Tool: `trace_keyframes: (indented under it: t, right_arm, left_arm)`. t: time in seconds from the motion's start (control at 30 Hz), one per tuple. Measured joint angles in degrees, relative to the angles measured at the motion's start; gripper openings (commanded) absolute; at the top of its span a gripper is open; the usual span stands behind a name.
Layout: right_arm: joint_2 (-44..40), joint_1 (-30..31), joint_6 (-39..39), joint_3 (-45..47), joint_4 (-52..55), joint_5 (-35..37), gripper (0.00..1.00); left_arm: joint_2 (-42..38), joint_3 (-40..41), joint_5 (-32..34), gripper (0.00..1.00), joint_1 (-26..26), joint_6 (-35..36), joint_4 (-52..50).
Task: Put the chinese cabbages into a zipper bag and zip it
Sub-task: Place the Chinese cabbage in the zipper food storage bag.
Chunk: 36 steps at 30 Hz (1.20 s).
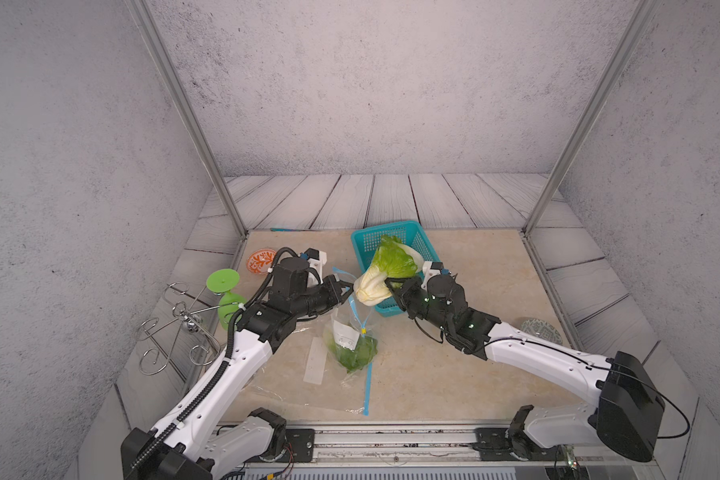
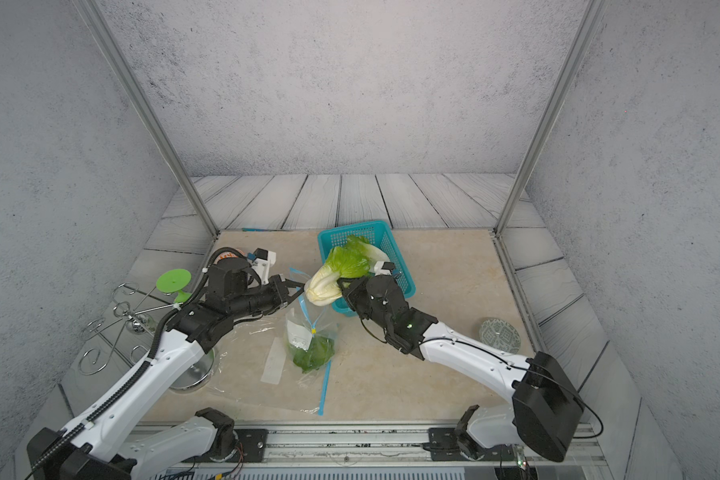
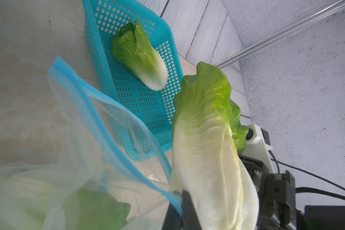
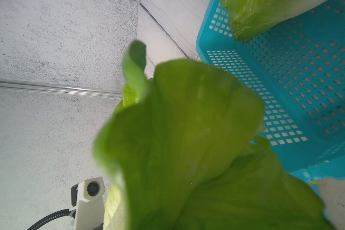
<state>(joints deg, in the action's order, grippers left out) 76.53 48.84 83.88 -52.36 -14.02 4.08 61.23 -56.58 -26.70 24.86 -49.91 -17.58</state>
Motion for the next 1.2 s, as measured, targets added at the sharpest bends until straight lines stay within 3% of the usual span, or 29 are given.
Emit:
trace_keyframes:
  t: [0.23,0.6,0.87,1.07,1.2]
  right_arm:
    - [-0.28,0.11,-2.91,0.24,5.57,-0.46,0.08]
    - [-4.68,0.09,-13.18,-3.17,15.39,4.35,0.09]
    - [-5.92,0.09,-15.41,-5.2,13.0,4.59,0.08]
    - [0.04,1.03,-13.53,-3.26,4.96,4.59,0.12]
    - [2.45,1.81,-12.96,-2.14,5.49,4.92,0.15]
  left_arm:
    - [0.79,-4.72,-2.89,0.0,0.31,-0.07,3.21]
    - [6.05,-4.74,-9.62,0.0,2.84,0.28,4.94]
    - [6.75,-4.7,-12.24,0.0,3.82,2.62,6.03]
    - [6.82,-4.37,-13.11,0.0,3.78,3.74,7.52]
    - [6.95,-3.89,-14.86,0.0,4.02,5.7,7.26]
